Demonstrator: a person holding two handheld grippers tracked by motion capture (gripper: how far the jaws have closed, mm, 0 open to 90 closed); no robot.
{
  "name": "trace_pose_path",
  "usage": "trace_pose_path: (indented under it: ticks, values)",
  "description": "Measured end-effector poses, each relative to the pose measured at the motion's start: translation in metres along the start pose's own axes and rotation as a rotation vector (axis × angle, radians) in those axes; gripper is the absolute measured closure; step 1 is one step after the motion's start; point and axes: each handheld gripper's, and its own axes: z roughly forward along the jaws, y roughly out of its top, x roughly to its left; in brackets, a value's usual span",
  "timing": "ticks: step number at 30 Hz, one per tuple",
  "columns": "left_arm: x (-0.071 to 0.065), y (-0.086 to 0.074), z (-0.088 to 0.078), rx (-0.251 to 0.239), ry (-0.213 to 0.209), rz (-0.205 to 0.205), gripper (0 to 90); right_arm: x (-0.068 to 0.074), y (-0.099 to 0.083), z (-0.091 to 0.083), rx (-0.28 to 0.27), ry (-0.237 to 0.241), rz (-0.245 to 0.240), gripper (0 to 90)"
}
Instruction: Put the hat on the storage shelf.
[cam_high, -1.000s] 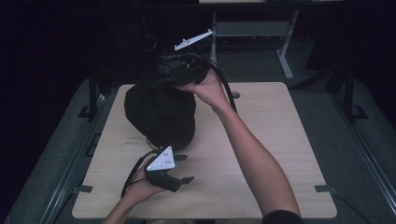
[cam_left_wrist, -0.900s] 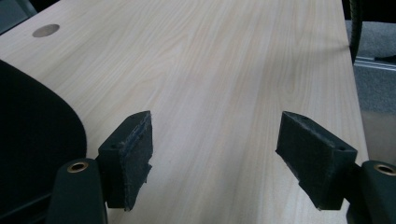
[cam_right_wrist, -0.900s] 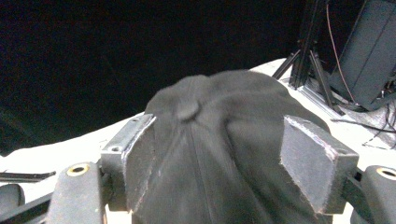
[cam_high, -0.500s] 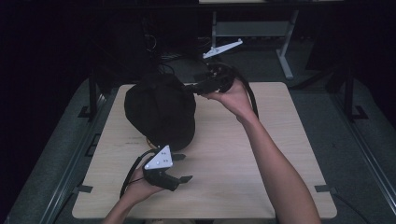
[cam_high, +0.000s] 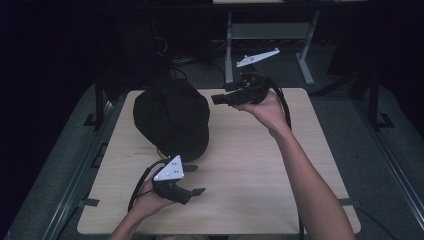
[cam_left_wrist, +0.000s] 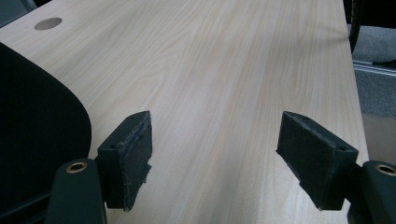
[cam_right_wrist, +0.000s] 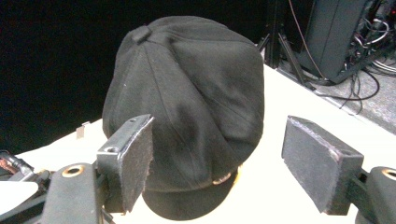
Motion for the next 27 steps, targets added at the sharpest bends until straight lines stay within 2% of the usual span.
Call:
trace_pose_path:
  ticks: [5, 13, 27]
  values:
    - [0.001, -0.001, -0.001, -0.01, 0.006, -0.011, 26.0, -0.004, -0.009, -0.01, -0.006, -0.01, 0.021, 24.0]
    - [0.002, -0.001, -0.001, 0.0, 0.009, -0.012, 25.8, -0.009, -0.027, -0.025, -0.003, -0.029, 0.041, 22.8]
    - [0.003, -0.002, -0.002, 0.003, 0.009, -0.02, 24.3, -0.009, -0.053, -0.042, -0.007, -0.06, 0.062, 18.1]
